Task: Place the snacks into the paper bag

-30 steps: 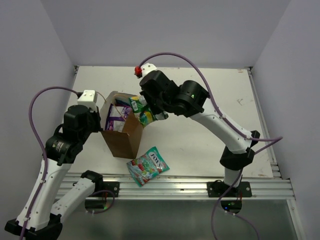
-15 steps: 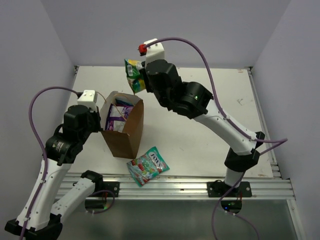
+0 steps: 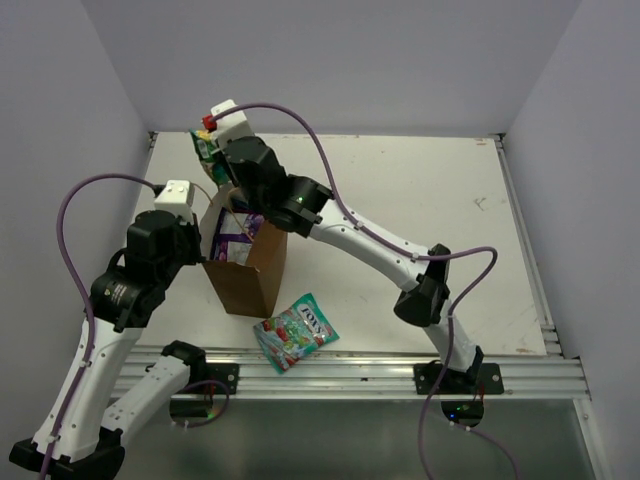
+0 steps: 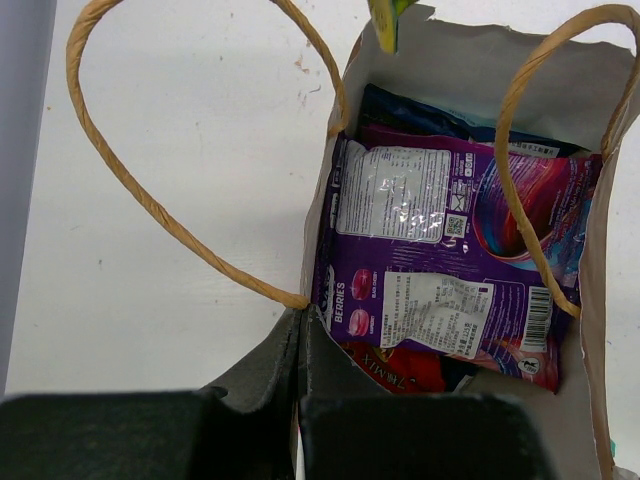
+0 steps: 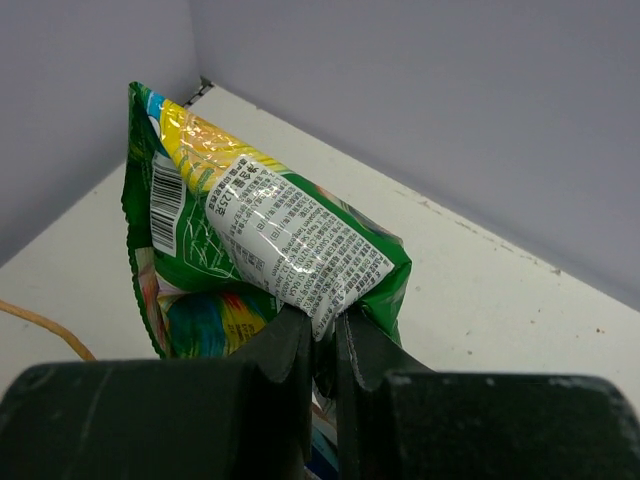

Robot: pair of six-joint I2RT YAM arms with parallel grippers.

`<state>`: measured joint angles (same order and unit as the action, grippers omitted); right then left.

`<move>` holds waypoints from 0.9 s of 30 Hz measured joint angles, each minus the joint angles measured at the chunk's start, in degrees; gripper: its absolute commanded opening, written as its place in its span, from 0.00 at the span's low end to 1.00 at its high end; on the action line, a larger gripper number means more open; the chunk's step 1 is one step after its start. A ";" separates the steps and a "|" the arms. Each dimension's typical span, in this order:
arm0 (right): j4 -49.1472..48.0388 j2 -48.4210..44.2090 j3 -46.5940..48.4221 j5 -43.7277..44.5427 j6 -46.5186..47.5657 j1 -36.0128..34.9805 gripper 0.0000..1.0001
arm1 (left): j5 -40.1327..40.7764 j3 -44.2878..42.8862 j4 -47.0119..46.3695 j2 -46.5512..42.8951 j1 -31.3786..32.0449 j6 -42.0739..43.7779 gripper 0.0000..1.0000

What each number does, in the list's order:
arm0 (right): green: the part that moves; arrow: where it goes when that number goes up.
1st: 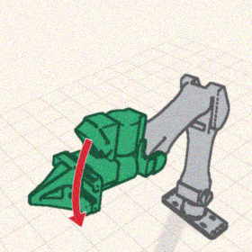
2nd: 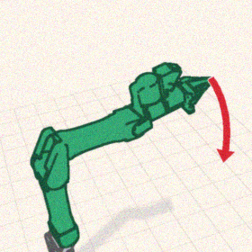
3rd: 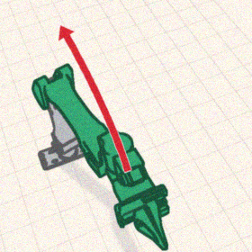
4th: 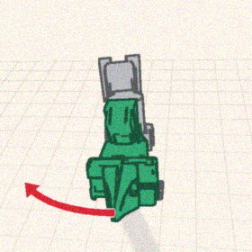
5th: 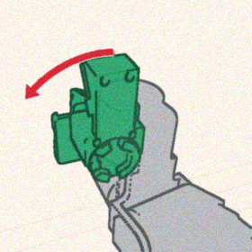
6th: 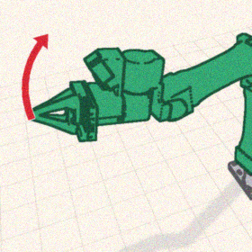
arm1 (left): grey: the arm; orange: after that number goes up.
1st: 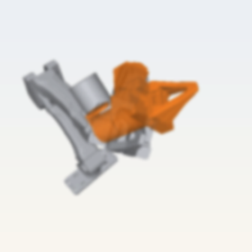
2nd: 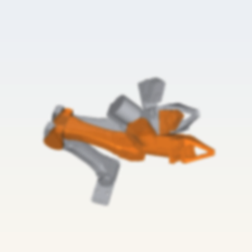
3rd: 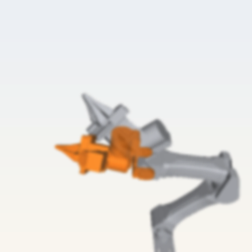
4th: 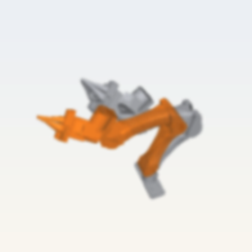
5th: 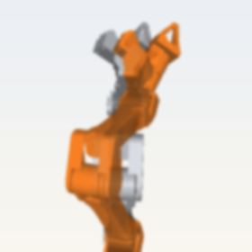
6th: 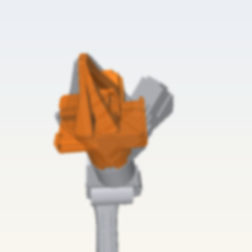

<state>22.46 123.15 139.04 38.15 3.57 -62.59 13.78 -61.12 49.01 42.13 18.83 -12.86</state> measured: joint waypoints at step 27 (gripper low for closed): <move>18.56 -12.41 -15.58 -17.27 -15.74 -1.84 0.00 | 0.02 0.11 0.17 -0.70 0.00 0.00 0.00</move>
<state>41.01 110.74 123.46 20.88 -12.16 -64.42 13.80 -61.01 49.19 41.43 18.83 -12.86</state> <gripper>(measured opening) 0.084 0.007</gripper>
